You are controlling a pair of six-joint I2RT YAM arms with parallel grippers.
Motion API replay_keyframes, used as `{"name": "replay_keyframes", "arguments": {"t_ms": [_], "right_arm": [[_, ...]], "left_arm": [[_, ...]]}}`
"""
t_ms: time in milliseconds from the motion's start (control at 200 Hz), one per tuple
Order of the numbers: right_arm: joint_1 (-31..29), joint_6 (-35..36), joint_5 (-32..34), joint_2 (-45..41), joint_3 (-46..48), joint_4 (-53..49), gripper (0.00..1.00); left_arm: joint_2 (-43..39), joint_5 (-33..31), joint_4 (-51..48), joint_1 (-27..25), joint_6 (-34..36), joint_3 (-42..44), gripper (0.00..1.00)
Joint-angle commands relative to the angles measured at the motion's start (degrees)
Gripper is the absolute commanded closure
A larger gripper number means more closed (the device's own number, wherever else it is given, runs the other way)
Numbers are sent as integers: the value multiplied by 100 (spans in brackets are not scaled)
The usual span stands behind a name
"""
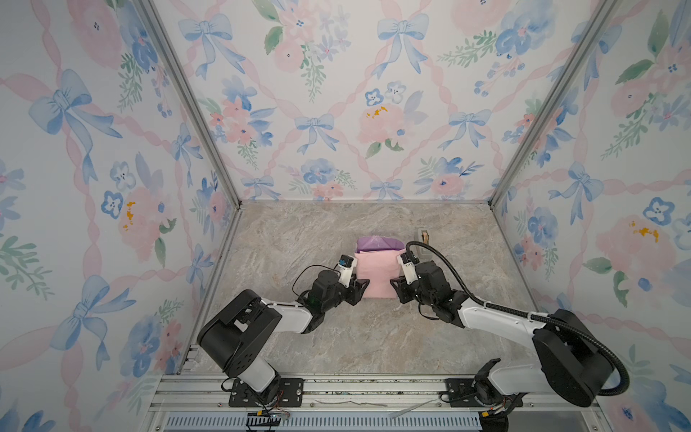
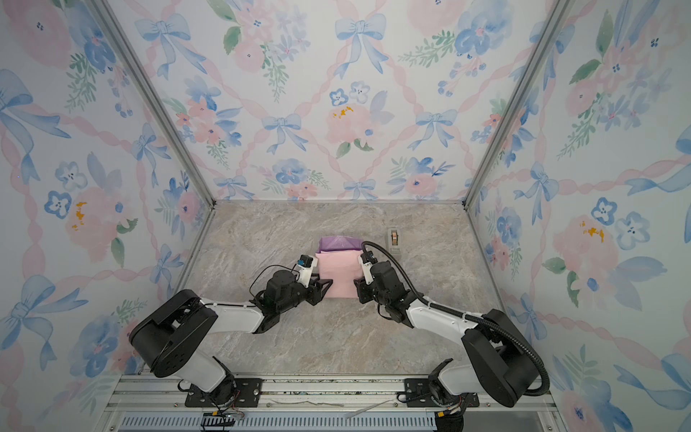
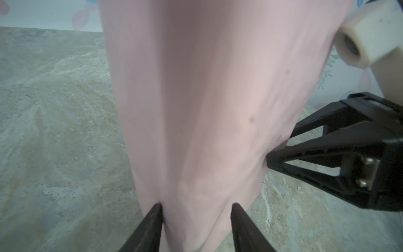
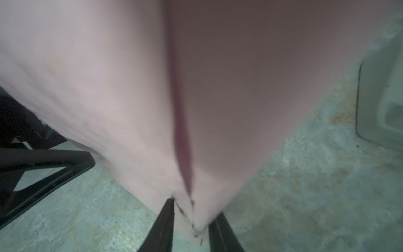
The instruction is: Wrap the gift box in paper
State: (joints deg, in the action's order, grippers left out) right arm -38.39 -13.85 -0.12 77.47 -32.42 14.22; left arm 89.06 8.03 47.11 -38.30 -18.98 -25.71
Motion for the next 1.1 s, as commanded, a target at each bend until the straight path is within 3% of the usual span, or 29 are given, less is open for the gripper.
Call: {"name": "replay_keyframes", "arguments": {"t_ms": [0,195,335,565,1095], "right_arm": [[-129,-97,260,-458,323,261,54],[-151,-186,391,-1366,754,122,45],[-131,-162,103,-1628,622,12,42],[-108,-93,-308,-1207,-126,-202,40],[104,-329,-164,-521,-645,47,38]], "left_arm": [[-296,-122,149,-37,-120,262,36],[-754,-95,143,-35,-339,566,31],[-923,0,130,-34,-575,526,30],[-631,373,114,110,-777,110,30],[-552,867,199,449,-1063,-229,31]]}}
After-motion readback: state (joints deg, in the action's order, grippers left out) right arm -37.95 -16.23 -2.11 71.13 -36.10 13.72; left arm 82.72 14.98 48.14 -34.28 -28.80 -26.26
